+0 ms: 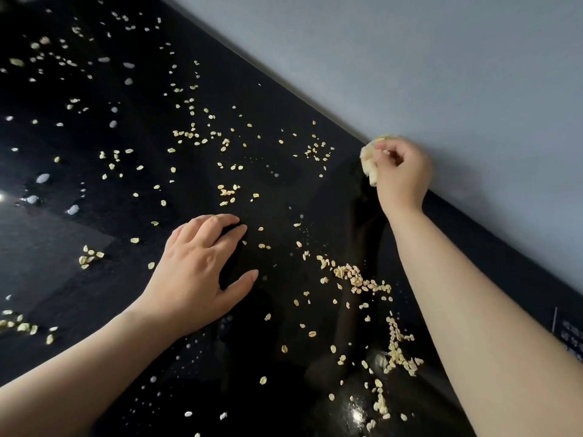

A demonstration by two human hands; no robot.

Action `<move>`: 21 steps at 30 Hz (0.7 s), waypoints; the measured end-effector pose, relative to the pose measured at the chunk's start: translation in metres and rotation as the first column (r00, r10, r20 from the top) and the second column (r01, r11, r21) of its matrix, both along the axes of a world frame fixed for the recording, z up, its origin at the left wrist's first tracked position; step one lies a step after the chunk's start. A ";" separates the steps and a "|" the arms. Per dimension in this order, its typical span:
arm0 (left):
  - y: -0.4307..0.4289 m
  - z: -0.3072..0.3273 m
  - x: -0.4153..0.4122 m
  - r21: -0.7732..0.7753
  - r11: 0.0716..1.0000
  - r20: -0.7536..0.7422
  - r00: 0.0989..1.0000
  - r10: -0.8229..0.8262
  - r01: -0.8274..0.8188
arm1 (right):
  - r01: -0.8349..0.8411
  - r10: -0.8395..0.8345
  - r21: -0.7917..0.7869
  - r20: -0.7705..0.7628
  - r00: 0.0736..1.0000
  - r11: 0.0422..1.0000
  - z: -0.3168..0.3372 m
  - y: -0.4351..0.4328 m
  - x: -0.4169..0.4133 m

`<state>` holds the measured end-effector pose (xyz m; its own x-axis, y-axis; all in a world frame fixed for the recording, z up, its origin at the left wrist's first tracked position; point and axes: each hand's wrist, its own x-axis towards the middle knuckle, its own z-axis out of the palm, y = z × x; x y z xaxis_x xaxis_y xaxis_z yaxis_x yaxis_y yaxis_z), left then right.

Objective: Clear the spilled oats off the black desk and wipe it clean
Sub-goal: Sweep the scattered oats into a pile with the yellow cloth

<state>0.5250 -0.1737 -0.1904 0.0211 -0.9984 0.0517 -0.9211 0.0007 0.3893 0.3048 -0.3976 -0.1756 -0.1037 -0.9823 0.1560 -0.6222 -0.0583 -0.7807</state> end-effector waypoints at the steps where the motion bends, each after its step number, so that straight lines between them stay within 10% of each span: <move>1: 0.000 0.000 0.000 -0.002 1.000 -0.002 1.000 0.002 -0.002 | 0.047 -0.047 0.022 -0.004 0.999 0.999 -0.007 -0.013 0.002; 14: -0.002 0.004 0.008 -0.010 1.000 -0.064 0.998 -0.022 0.022 | -0.553 0.552 0.183 0.060 0.832 0.813 0.000 0.090 0.032; 21: -0.007 0.009 0.032 -0.077 0.996 -0.049 0.997 0.052 -0.056 | -0.115 0.115 -0.001 0.038 0.993 0.993 0.002 -0.009 0.027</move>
